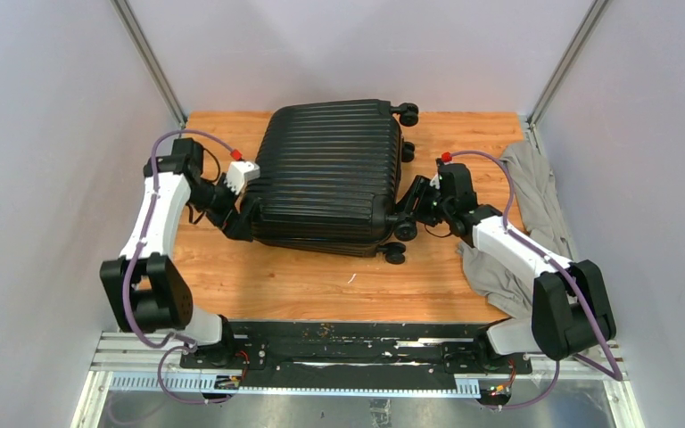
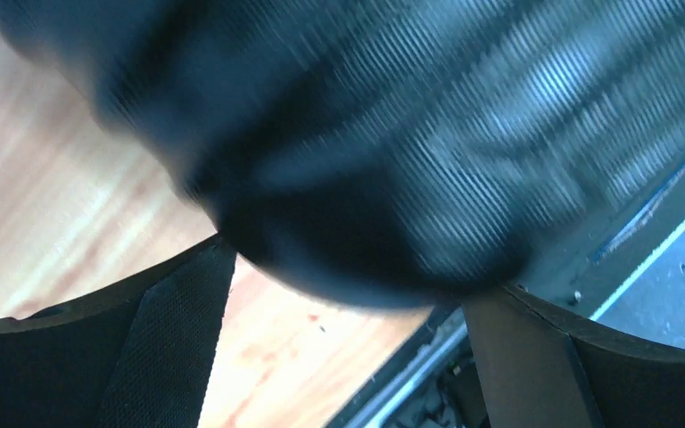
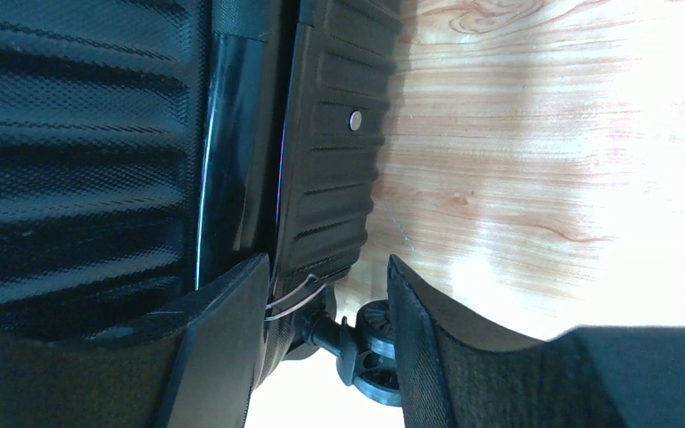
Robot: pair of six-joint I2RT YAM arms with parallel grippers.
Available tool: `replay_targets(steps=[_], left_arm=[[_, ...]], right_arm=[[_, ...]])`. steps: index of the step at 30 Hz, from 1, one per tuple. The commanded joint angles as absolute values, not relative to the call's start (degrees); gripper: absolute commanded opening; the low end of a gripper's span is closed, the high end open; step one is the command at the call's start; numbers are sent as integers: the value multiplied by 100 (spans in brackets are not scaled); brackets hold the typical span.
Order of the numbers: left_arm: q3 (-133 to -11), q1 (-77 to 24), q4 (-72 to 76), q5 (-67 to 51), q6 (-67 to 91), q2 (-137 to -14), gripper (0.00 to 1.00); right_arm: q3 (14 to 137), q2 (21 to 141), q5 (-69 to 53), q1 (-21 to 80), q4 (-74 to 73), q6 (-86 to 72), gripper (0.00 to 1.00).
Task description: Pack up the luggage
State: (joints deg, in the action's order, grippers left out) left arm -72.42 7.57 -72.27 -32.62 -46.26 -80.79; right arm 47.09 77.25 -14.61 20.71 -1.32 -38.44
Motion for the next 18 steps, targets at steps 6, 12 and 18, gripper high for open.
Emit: replay_targets(steps=[6,12,18], left_arm=[[-8235,-190,-5132,-2613,-3301,-8582,86],[-8927,-434,-4639,-2077,-3275,-8320,78],[-8742,-424,-4644,-1824,-3284,-8191,80]], right_arm=[[4420,7680,-3018,1780,1312,-4625,57],[4258,7699,-3305,1687,1412,-4615,57],[3768,7522,-3419,1171,1169,-4227,58]])
